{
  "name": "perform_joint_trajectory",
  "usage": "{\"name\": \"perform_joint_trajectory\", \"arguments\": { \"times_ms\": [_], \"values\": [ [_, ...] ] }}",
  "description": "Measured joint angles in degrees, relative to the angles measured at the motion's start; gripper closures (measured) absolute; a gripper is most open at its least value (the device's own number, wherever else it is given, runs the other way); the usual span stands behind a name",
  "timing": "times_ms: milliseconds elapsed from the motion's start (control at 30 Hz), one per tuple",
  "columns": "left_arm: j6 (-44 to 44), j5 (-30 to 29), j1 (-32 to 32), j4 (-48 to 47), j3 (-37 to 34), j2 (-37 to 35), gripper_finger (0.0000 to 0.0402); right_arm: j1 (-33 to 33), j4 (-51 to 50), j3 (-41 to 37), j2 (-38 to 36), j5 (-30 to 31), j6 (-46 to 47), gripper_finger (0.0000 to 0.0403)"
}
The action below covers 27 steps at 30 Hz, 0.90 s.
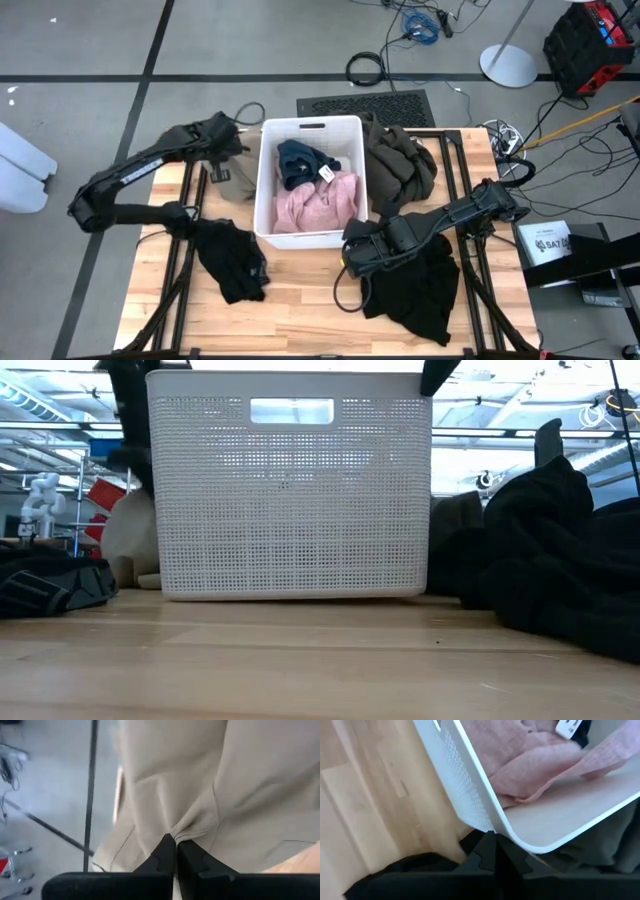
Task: Sort clothes
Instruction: Put the brown shorts into the white laundry bin
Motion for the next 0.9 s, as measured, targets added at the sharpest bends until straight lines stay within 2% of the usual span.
{"name": "perform_joint_trajectory", "arguments": {
  "times_ms": [133,200,467,567,633,767,900],
  "values": [
    [-2.2,5.4,0.0,-0.8,5.5,-6.0,0.0398,0.0,0.0,0.0,0.0,1.2,-0.6,0.0403],
    [-4.0,9.1,0.0,-0.7,8.5,-8.8,0.0398,-0.1,0.0,0.0,0.0,-1.2,-0.2,0.0403],
    [-13.7,23.9,0.0,5.7,18.8,-17.9,0.04,-0.1,2.2,0.0,0.0,-24.8,2.8,0.0403],
    [-18.7,30.9,0.0,11.5,21.5,-20.3,0.04,-0.1,3.0,0.0,0.0,-33.7,2.4,0.0403],
    [-23.1,35.8,0.0,17.0,22.9,-21.8,0.0401,0.0,3.7,0.2,0.0,-37.3,1.2,0.0403],
    [-34.5,45.1,0.0,29.8,24.8,-23.8,0.0401,0.3,5.1,3.3,-0.1,-38.0,-0.3,0.0403],
    [-48.3,54.5,0.0,42.6,25.1,-25.5,0.0401,2.2,8.4,8.9,-0.1,-35.5,-6.0,0.0403]
  ]
}}
